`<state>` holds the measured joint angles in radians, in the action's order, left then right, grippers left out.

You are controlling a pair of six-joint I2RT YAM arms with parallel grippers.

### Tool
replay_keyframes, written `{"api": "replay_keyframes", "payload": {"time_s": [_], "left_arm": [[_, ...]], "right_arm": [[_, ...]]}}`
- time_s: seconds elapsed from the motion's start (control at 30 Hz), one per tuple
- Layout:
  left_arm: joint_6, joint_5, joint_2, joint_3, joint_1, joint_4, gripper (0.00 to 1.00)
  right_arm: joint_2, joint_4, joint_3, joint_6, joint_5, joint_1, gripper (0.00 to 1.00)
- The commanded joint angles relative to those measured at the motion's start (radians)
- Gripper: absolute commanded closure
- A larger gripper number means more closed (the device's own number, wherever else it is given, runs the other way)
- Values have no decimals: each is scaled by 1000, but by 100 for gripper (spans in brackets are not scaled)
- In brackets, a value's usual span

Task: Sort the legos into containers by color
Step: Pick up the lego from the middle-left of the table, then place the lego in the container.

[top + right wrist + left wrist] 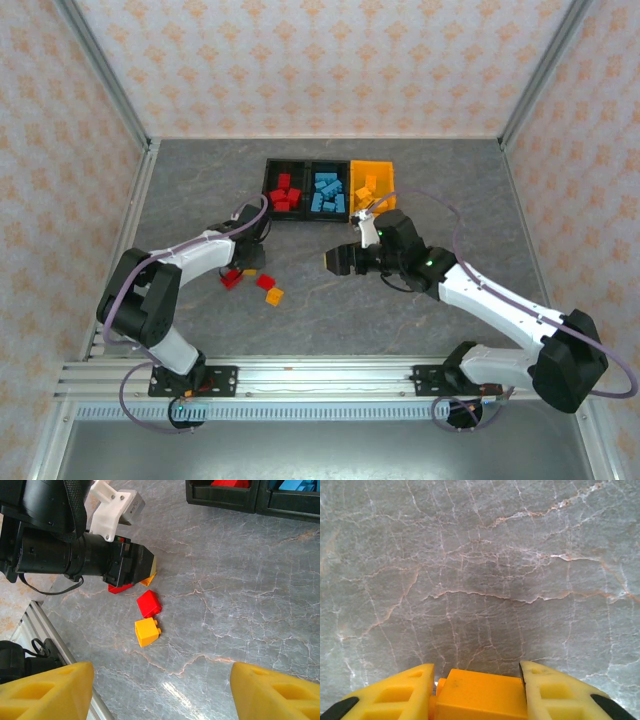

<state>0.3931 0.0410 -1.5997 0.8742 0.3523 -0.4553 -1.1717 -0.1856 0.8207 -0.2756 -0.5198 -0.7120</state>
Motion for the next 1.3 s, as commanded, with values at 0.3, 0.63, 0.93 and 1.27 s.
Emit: {"api": "replay_keyframes", "payload": {"time_s": [0.3,0.63,0.93,1.27], "left_arm": [[41,-65,104,82,21,-29,71],[103,-58,34,302,167,-37,71],[140,-26,-206,631,299,-25,71],[125,-17,-574,1137,352,-125,71]], "right_arm": [[-5,5,-17,-29,20,46,29],[47,-73,-32,-89,98,200,29],[140,-146,-80,-199,223,363,28],[225,-138,-158,-230,208,448,28]]}}
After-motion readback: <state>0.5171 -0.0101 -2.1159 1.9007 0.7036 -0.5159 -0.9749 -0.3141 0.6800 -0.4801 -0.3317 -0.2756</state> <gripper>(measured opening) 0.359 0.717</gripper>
